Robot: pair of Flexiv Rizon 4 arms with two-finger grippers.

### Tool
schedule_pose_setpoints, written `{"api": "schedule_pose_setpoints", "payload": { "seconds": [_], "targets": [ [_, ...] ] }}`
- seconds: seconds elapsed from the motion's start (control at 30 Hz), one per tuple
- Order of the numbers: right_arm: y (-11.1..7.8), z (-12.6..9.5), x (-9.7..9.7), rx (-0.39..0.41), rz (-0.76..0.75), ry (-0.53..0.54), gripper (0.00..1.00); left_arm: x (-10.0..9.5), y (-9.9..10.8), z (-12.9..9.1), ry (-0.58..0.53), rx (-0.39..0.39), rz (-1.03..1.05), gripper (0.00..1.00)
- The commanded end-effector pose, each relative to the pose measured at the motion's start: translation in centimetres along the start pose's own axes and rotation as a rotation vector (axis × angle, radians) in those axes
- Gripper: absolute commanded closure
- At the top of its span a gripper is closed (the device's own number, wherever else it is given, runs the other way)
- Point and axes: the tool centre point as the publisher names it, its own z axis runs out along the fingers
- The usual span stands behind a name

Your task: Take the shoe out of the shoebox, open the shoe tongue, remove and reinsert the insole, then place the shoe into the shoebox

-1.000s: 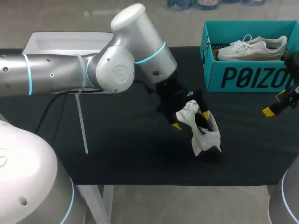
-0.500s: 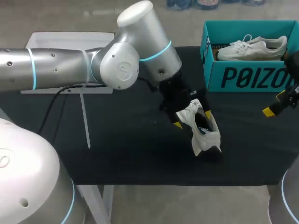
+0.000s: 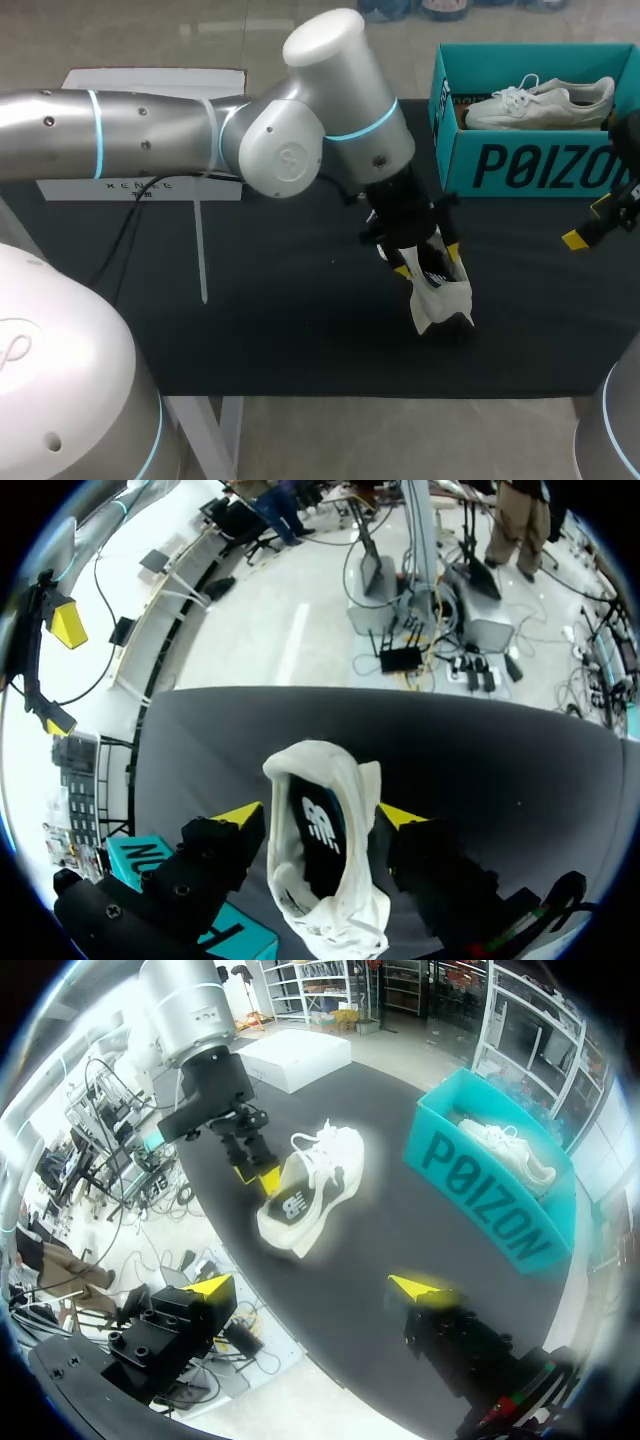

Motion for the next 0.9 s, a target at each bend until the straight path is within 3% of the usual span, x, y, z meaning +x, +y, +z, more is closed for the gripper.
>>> {"api": "schedule_pose_setpoints", "payload": {
  "seconds": [0.03,0.27,0.9],
  "targets": [
    [-0.1,0.1,0.1,-0.001,0.0,-0.002,0.0,-2.0,0.8,1.3,0.039,0.009,-0.013,1.0],
    [-0.1,0.1,0.1,-0.001,0.0,-0.002,0.0,-1.9,1.8,2.8,0.08,0.026,-0.065,1.0],
    [-0.1,0.1,0.1,-0.001,0.0,-0.002,0.0,-1.1,2.0,6.5,0.136,0.055,-0.14,1.0]
  ]
}}
